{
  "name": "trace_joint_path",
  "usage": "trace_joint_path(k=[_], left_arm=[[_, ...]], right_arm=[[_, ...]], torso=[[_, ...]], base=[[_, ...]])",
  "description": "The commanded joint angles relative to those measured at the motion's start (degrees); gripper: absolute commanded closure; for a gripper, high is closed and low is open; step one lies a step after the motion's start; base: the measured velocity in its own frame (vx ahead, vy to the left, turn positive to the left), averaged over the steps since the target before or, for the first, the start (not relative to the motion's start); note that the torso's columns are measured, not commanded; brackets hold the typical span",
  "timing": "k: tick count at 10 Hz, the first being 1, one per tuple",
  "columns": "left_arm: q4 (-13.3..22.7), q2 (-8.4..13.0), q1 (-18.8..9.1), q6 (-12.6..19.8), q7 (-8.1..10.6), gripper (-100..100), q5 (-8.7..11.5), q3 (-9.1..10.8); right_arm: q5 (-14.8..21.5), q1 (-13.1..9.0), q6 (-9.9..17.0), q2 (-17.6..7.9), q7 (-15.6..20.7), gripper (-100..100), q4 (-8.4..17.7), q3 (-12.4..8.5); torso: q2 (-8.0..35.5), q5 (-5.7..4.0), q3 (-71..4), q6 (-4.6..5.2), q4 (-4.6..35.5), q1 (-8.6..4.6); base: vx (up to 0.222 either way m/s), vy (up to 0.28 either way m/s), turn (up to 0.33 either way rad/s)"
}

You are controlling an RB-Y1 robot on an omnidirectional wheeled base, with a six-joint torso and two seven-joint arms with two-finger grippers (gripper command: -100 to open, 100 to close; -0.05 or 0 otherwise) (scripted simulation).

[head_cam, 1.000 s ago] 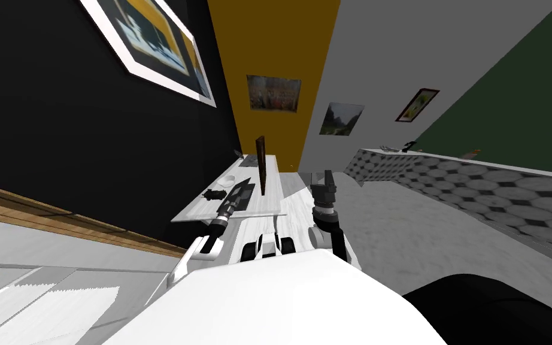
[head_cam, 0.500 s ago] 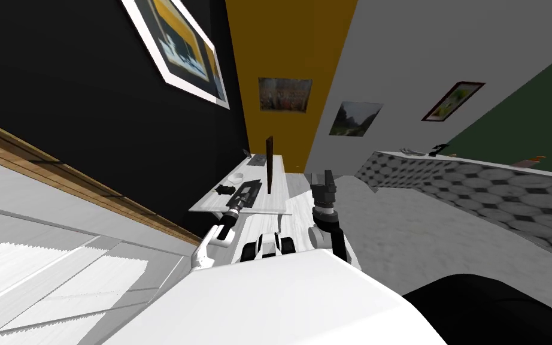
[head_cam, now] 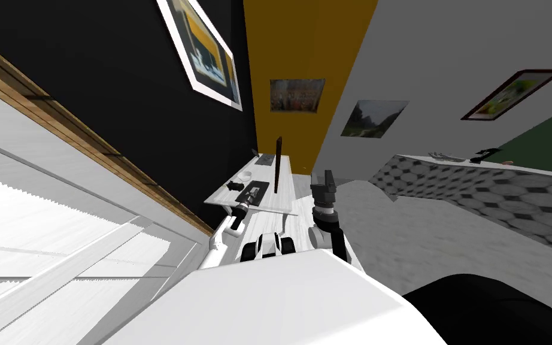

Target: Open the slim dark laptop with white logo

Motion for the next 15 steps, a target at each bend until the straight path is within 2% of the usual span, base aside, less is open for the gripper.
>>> trace_joint_path(k=[1, 2, 4, 5, 7, 8, 10, 11, 13, 14, 15], left_arm=[[2.42, -0.65, -4.05, 0.25, 1.31, -100, -1.37, -1.33], [5.05, -2.38, -5.95, 1.16, 3.76, -100, -4.16, -4.05], [6.21, -2.38, -9.10, 1.16, 3.76, -100, -4.16, -4.13], [8.73, -4.10, -10.99, 2.07, 6.22, -100, -6.91, -6.76], [10.00, -4.10, -14.15, 2.07, 6.22, -100, -6.96, -6.93], [12.82, -5.83, -16.02, 2.99, 8.67, -100, -9.76, -9.40], [13.80, -5.83, -19.20, 2.99, 8.67, -100, -9.76, -9.73], [16.62, -7.56, -20.90, 3.90, 11.12, -100, -12.55, -12.09], [17.59, -7.56, -23.91, 3.90, 11.12, -100, -12.55, -12.53], [19.32, -9.28, -26.03, 4.81, 13.58, -100, -14.71, -15.33], [20.61, -9.28, -27.93, 4.81, 13.58, -100, -15.35, -15.33]], right_arm=[[0.00, -0.01, 0.00, 0.00, 0.00, 0, 0.00, 0.01], [0.00, -0.01, 0.00, 0.00, 0.00, 0, 0.00, 0.01], [0.00, -0.01, 0.00, 0.00, 0.00, 0, 0.00, 0.01], [0.00, -0.02, 0.00, 0.00, 0.00, 0, 0.00, 0.01], [0.00, -0.01, 0.00, 0.00, 0.00, 0, 0.00, 0.01], [0.00, -0.02, 0.00, 0.00, 0.00, 0, 0.00, 0.01], [0.00, -0.02, 0.00, 0.00, 0.00, 0, 0.01, 0.01], [0.00, -0.02, 0.00, 0.00, 0.00, 0, 0.01, 0.01], [0.00, -0.01, 0.00, 0.00, 0.00, 0, 0.00, 0.01], [0.00, -0.02, 0.00, 0.00, 0.00, 0, 0.01, 0.01], [0.00, -0.01, 0.00, 0.00, 0.00, 0, 0.00, 0.00]], torso=[[0.00, 0.01, 0.00, 0.04, 0.01, 0.01], [-0.03, -0.01, -0.01, 0.08, 0.01, -0.08], [-0.01, 0.02, 0.00, 0.05, 0.00, 0.03], [-0.01, -0.01, 0.00, 0.07, 0.01, -0.07], [-0.01, 0.01, 0.00, 0.06, 0.00, 0.02], [0.00, -0.01, 0.00, 0.07, 0.01, -0.05], [0.01, 0.02, 0.01, 0.06, 0.01, 0.03], [-0.02, -0.02, -0.01, 0.07, 0.00, -0.12], [-0.02, 0.01, -0.01, 0.05, 0.00, 0.02], [-0.03, -0.01, -0.02, 0.08, 0.01, -0.09], [0.01, 0.01, 0.01, 0.00, 0.00, 0.05]], base=[[-0.013, 0.018, 0.003], [-0.022, 0.050, 0.360], [-0.021, 0.032, 0.114], [-0.020, 0.044, 0.366], [-0.017, 0.034, 0.109], [-0.030, 0.060, 0.360], [-0.018, 0.038, 0.116], [-0.021, 0.050, 0.355], [-0.011, 0.032, 0.125], [-0.020, 0.057, 0.328], [-0.018, 0.053, 0.224]])
